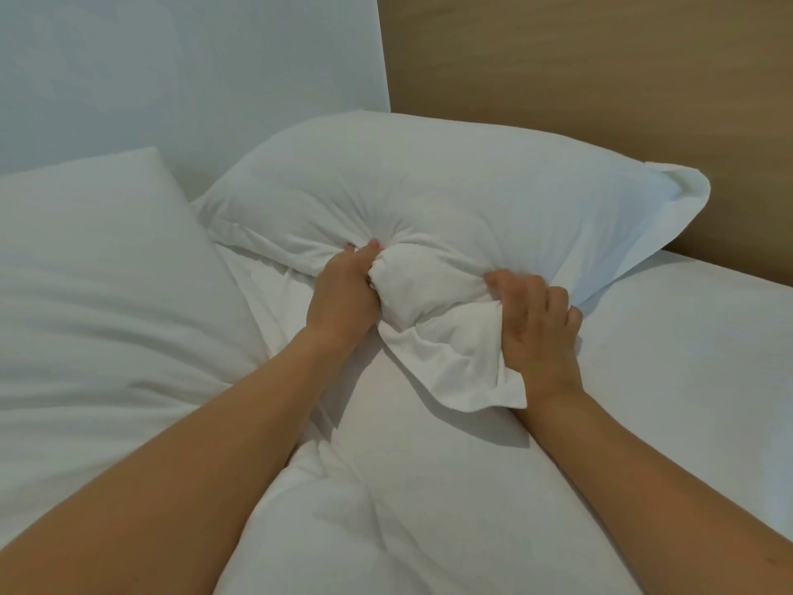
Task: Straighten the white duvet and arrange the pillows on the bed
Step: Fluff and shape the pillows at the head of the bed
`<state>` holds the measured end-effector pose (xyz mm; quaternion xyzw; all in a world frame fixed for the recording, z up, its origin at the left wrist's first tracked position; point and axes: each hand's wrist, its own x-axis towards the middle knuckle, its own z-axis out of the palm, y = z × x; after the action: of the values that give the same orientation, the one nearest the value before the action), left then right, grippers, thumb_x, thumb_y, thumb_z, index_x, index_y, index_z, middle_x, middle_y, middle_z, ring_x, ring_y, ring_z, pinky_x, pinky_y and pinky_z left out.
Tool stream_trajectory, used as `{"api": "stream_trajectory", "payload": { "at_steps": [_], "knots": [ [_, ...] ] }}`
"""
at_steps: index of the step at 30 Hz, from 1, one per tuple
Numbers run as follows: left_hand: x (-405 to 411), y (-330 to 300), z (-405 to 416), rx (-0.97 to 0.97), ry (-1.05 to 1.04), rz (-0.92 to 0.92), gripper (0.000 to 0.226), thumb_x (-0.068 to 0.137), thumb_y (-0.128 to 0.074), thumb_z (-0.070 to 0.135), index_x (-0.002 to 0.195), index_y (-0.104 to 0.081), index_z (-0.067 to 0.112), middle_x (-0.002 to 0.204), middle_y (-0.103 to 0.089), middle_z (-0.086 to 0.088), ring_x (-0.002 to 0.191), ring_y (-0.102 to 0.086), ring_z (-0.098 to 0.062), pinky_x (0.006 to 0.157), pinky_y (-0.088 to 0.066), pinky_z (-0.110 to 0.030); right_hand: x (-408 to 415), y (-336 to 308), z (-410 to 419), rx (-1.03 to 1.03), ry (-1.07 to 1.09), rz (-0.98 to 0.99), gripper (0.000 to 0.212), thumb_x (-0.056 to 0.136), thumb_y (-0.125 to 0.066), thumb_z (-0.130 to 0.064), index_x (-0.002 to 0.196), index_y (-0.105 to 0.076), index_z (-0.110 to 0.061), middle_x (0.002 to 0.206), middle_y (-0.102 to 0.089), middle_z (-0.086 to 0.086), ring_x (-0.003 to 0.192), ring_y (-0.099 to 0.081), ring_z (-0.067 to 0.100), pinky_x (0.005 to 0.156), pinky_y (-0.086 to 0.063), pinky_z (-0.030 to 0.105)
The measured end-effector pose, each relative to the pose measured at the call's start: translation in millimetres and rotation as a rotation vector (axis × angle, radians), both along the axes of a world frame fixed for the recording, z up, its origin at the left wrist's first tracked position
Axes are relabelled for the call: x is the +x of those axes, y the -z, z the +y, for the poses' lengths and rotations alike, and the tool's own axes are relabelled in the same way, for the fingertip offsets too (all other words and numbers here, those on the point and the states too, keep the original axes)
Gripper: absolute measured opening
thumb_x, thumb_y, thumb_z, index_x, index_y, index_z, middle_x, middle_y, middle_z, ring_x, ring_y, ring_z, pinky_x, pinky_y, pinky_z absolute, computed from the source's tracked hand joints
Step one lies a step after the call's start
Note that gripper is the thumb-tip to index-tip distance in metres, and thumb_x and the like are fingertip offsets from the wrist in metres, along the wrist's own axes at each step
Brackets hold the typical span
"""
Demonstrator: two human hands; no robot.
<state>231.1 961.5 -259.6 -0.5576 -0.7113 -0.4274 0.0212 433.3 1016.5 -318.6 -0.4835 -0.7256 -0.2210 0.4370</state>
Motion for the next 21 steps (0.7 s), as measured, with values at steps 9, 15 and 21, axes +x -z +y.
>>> {"api": "stream_trajectory", "payload": {
  "at_steps": [9, 15, 21],
  "knots": [
    [51, -20, -22, 0.167, 0.066, 0.128, 0.027, 0.077, -0.05, 0.016, 0.099, -0.063, 0.025, 0.091, -0.063, 0.006, 0.096, -0.052, -0.016, 0.071, -0.046, -0.032, 15, -23, -5, -0.165, -0.103, 0.336, 0.031, 0.079, -0.039, -0.029, 0.081, -0.062, -0.009, 0.075, -0.058, 0.015, 0.07, -0.054, 0.039, 0.063, -0.03, 0.039],
    [24, -10, -13, 0.006, -0.243, 0.424, 0.09, 0.083, -0.061, 0.043, 0.152, -0.003, 0.035, 0.161, -0.002, 0.004, 0.142, -0.012, -0.027, 0.111, -0.029, -0.046, 15, -29, -15, -0.257, -0.095, 0.243, 0.03, 0.081, -0.039, -0.032, 0.087, -0.061, -0.013, 0.083, -0.057, 0.011, 0.078, -0.054, 0.037, 0.067, -0.032, 0.041],
    [0, -3, -11, -0.188, -0.339, 0.446, 0.112, 0.072, -0.063, 0.061, 0.148, 0.018, 0.046, 0.157, 0.026, -0.003, 0.145, 0.018, -0.035, 0.102, -0.006, -0.078, 67, -89, -21, -1.016, -0.243, -0.335, 0.051, 0.08, -0.064, -0.029, 0.112, -0.032, -0.053, 0.122, -0.033, -0.01, 0.12, -0.036, 0.02, 0.101, -0.034, 0.04]
  ]
}}
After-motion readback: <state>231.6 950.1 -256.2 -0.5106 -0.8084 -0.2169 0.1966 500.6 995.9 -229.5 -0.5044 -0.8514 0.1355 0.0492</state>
